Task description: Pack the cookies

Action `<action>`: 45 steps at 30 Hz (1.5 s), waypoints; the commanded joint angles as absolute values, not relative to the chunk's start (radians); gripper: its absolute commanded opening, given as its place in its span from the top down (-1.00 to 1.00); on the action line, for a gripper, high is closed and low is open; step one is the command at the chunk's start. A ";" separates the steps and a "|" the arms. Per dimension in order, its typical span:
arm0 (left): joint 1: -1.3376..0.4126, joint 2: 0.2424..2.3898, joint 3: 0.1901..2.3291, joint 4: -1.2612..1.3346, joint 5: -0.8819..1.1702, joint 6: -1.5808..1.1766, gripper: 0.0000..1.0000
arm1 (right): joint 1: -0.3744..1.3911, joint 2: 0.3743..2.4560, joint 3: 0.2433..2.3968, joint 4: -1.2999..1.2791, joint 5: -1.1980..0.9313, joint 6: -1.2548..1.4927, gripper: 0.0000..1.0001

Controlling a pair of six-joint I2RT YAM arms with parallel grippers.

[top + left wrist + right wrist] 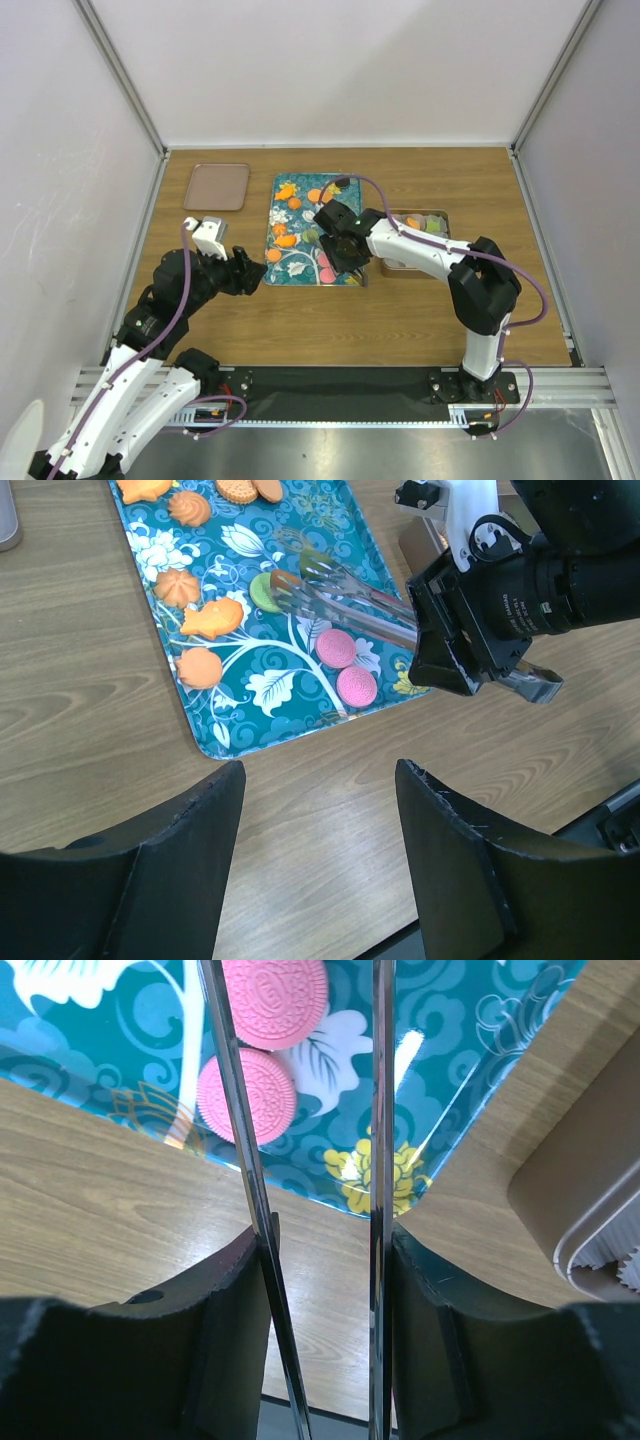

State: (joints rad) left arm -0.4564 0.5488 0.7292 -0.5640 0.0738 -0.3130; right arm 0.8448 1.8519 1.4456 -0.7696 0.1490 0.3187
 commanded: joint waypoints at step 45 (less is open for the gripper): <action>-0.465 0.529 0.733 -0.538 0.077 -0.305 -0.36 | 0.824 1.649 1.420 -0.805 0.180 0.357 0.26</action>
State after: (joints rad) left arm -0.4564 0.5400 0.7292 -0.5640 0.0738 -0.3130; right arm 0.8242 1.6833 1.4471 -0.8112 0.1791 0.3416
